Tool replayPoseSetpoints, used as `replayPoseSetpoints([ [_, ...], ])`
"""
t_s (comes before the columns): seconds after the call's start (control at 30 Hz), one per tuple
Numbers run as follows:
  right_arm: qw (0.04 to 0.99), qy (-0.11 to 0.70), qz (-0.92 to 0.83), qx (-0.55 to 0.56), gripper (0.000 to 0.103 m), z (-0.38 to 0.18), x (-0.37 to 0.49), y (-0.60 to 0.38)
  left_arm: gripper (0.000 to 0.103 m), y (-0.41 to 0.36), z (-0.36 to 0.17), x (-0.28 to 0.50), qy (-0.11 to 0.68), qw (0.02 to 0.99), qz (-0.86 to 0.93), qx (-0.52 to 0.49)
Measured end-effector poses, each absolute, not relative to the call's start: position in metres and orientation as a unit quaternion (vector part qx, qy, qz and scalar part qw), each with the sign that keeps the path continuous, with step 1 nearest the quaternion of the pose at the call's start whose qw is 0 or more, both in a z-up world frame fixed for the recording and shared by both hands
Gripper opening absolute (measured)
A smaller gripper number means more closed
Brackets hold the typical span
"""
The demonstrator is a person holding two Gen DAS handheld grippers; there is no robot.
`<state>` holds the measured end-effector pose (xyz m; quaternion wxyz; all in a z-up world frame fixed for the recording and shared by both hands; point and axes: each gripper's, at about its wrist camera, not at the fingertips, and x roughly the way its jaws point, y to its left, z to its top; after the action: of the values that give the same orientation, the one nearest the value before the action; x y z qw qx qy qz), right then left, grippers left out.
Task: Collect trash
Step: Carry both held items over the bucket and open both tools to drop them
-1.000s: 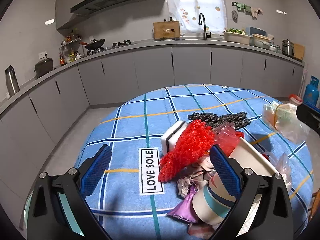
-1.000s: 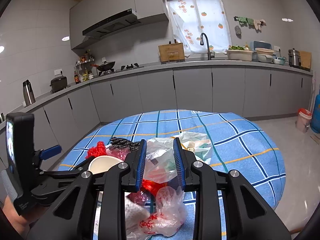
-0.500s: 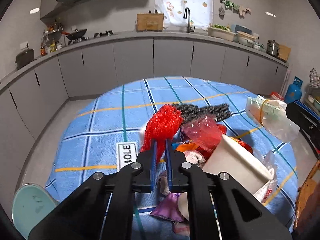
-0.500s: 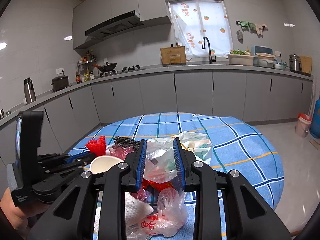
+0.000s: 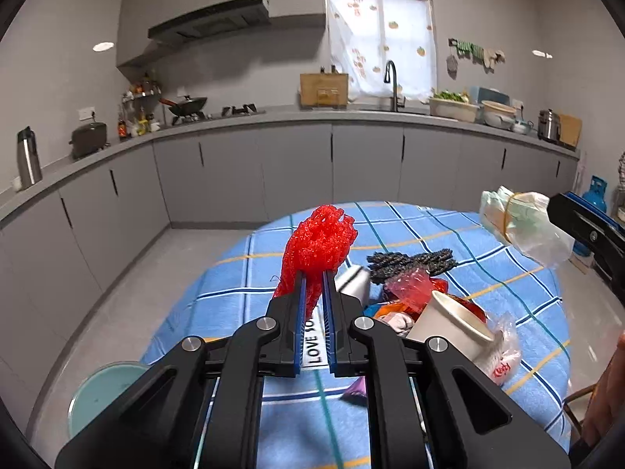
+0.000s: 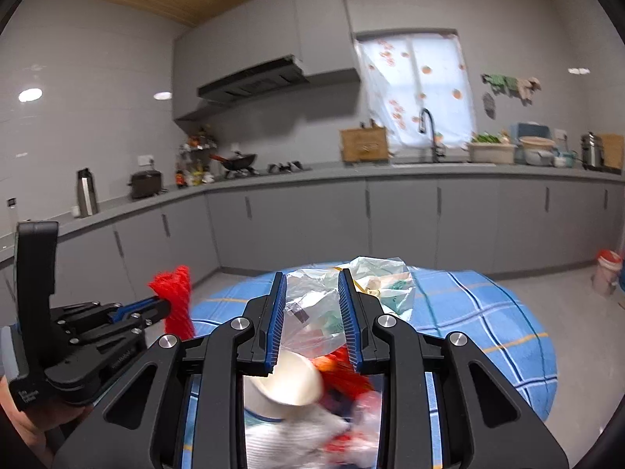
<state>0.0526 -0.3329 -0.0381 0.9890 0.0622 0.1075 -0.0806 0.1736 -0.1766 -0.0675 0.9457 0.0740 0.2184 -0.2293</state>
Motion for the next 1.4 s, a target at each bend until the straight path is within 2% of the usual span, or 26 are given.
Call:
replayPoseSetpoints([
  [0.6,0.994,0.087,0.049,0.039,0.028,-0.008,0.064,-0.234,0.009,-0.067,-0.049,0.153,0.211,0.969,-0.121,0.052],
  [1.03,0.982,0.114,0.145,0.041,0.028,-0.018,0.083,-0.173,0.009,0.007,-0.067,0.157,0.242,0.969,-0.045,0.03],
  [1.4,0.97,0.141,0.198,0.025,0.028,-0.034,0.097,-0.126,0.009,0.037,-0.087,0.163,0.264,0.964,-0.022,0.008],
])
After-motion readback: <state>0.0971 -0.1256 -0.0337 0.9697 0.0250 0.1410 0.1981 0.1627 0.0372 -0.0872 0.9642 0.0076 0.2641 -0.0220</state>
